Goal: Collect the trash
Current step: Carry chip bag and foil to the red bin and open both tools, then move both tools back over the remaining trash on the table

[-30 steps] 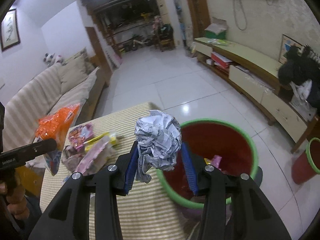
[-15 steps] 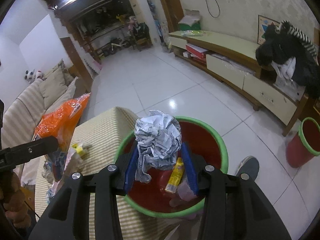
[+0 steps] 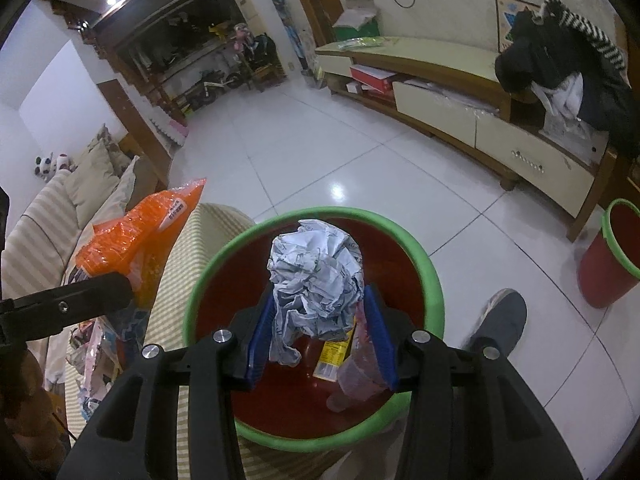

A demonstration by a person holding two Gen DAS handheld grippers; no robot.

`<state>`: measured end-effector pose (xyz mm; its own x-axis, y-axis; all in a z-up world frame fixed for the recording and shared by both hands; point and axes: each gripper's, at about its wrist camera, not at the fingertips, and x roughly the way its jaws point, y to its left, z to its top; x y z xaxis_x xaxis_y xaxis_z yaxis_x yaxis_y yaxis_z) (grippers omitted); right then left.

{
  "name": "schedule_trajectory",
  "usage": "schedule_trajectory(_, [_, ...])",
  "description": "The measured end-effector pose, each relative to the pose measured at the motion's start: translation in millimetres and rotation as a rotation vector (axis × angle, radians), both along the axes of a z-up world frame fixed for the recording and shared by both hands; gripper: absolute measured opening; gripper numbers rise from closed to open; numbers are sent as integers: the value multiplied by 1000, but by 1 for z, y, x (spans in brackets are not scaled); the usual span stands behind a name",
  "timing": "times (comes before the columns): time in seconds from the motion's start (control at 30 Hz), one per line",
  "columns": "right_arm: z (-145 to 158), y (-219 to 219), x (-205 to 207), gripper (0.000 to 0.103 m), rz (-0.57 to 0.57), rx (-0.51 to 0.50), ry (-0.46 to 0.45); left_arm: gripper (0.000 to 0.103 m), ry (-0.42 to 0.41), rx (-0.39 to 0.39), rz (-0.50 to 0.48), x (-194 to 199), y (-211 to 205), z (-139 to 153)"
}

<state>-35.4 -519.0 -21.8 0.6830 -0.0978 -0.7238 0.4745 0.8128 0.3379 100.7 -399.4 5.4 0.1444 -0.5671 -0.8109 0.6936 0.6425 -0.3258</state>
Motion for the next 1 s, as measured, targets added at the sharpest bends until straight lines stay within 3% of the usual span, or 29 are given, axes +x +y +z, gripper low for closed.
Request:
schedule_trajectory(0.03, [-1,-1,0,48,1,4,0,67,3,2,0,1,-1,-1])
schedule_trajectory(0.1, [-3,0,1,64,3,10,1,74,10,5,12,4,-3,-3])
schedule_trajectory(0.13, [-3,2,1,66,5,7,-2,82,11,5,26,5,-3,-3])
schedule_trajectory(0.3, [-3,5,2,75,16,0,2,92,10,-7,63,11,5,-1])
schedule_trajectory(0.73, [22,40,14,84,67,-62,-4,98,-33,-38,151,18,61,25])
schedule_trajectory(1.0, [47,82,24,95,126,-125,-16,98,-92,-51,228,12,125,44])
